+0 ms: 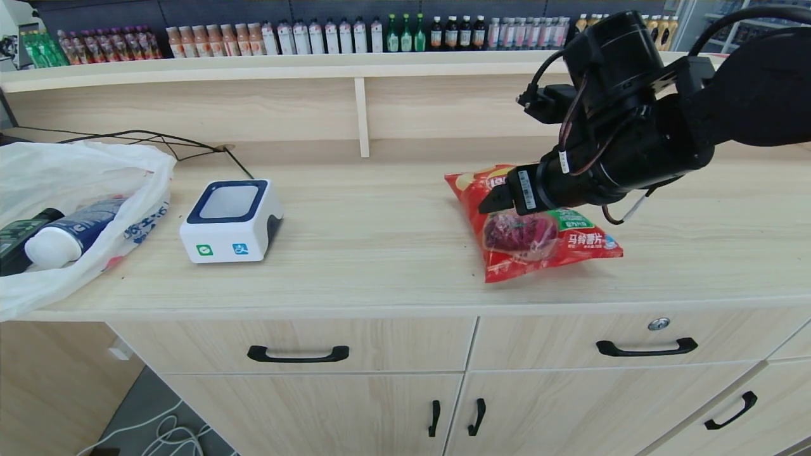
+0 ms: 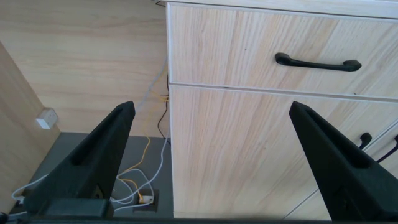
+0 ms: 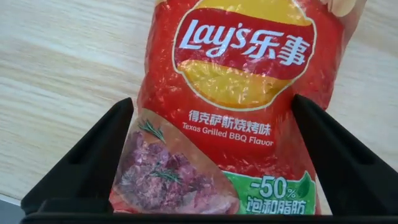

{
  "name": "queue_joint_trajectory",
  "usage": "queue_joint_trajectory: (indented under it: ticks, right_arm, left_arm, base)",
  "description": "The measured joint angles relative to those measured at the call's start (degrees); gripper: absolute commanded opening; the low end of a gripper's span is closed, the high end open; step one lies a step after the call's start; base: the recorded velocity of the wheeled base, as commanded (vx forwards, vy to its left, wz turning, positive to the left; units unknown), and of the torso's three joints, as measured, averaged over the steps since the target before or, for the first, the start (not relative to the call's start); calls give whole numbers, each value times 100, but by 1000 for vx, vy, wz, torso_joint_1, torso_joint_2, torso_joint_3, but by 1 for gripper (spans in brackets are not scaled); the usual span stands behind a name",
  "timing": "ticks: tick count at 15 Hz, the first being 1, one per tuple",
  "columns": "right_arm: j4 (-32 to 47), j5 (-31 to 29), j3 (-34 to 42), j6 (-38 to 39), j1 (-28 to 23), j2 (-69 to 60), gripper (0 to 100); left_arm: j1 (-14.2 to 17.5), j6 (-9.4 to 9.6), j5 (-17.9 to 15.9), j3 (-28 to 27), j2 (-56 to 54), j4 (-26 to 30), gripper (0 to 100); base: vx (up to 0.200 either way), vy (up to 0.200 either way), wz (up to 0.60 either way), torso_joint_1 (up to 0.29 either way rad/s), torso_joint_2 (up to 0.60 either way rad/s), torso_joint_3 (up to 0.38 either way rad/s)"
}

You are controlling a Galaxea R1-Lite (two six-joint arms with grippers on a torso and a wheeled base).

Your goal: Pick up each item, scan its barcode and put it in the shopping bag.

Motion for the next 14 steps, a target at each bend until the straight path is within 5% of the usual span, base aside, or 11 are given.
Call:
queue_joint_trajectory:
  ticks: [14]
  right_arm:
    - [-116,-457,116,211,-99,221,100]
  left_arm:
    - [0,0,0,0,0,0,100]
  base:
    - [0,0,0,0,0,0]
